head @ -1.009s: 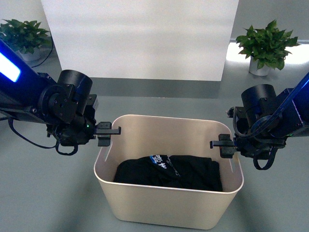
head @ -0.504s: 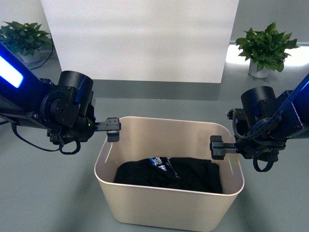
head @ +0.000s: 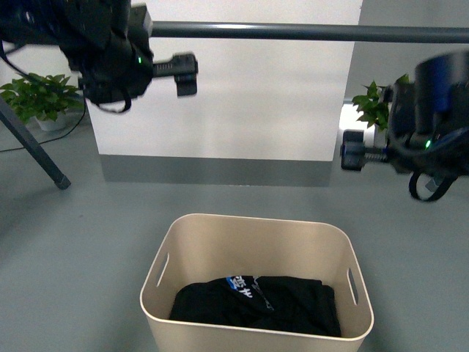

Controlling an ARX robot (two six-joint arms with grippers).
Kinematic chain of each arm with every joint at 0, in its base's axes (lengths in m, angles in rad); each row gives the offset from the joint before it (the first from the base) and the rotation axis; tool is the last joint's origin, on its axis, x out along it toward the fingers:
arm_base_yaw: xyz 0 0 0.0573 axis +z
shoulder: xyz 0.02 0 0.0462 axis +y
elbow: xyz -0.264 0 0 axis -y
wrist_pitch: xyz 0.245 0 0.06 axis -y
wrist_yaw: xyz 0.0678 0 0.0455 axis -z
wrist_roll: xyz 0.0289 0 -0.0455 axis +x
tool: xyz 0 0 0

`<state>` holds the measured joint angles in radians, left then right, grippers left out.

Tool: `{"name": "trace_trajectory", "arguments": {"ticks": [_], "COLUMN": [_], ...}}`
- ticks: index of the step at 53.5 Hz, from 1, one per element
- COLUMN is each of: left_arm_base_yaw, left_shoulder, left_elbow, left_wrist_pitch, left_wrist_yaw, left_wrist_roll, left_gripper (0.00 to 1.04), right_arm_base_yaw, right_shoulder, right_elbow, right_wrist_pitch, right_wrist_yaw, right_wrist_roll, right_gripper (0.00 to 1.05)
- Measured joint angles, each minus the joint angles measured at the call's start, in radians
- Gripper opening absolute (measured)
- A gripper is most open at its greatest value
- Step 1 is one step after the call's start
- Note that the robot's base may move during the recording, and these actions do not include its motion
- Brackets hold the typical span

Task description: Move hamper under clothes hanger

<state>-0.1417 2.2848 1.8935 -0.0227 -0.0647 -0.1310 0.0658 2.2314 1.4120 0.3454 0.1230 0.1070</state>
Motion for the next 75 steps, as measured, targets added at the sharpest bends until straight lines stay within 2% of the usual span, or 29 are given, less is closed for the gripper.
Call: {"name": "trace_trajectory", "arguments": {"ticks": [8, 17, 38, 41, 45, 53, 69, 71, 75], "left_arm_base_yaw": [0.003, 0.007, 0.017, 0.018, 0.024, 0.049, 0.076, 0.077, 0.080], "left_shoulder": [-0.071, -0.136, -0.208, -0.247, -0.357, -0.607, -0.783, -0.796, -0.840], "left_elbow": [0.118, 0.144, 0.117, 0.006, -0.236, -0.685, -1.125, -1.154, -1.235], "left_wrist_pitch": [-0.087, -0.128, -0.113, 0.050, 0.288, 0.576, 0.755, 0.766, 0.797], "left_wrist_yaw": [0.031, 0.041, 0.033, -0.032, -0.037, -0.023, 0.000, 0.003, 0.011], "left_wrist_roll": [0.043, 0.077, 0.084, 0.103, 0.111, 0.115, 0.115, 0.114, 0.116], "left_gripper": [0.98, 0.98, 0.98, 0.88, 0.74, 0.45, 0.06, 0.03, 0.04], "right_arm_base_yaw": [-0.022, -0.032, -0.013, -0.018, -0.022, -0.045, -0.067, -0.066, -0.066], "right_shoulder": [-0.144, -0.243, -0.384, -0.400, -0.465, -0.631, -0.785, -0.798, -0.839], "right_elbow": [0.037, 0.053, 0.015, -0.065, -0.233, -0.534, -0.832, -0.852, -0.912], "right_wrist_pitch": [-0.079, -0.119, -0.075, 0.070, 0.237, 0.404, 0.513, 0.520, 0.537], "right_wrist_yaw": [0.000, 0.005, 0.010, -0.058, -0.080, -0.114, -0.121, -0.121, -0.121], "right_wrist_roll": [-0.072, -0.117, -0.134, -0.124, -0.121, -0.118, -0.118, -0.118, -0.118], "right_gripper": [0.97, 0.97, 0.96, 0.86, 0.72, 0.44, 0.05, 0.02, 0.02]}}
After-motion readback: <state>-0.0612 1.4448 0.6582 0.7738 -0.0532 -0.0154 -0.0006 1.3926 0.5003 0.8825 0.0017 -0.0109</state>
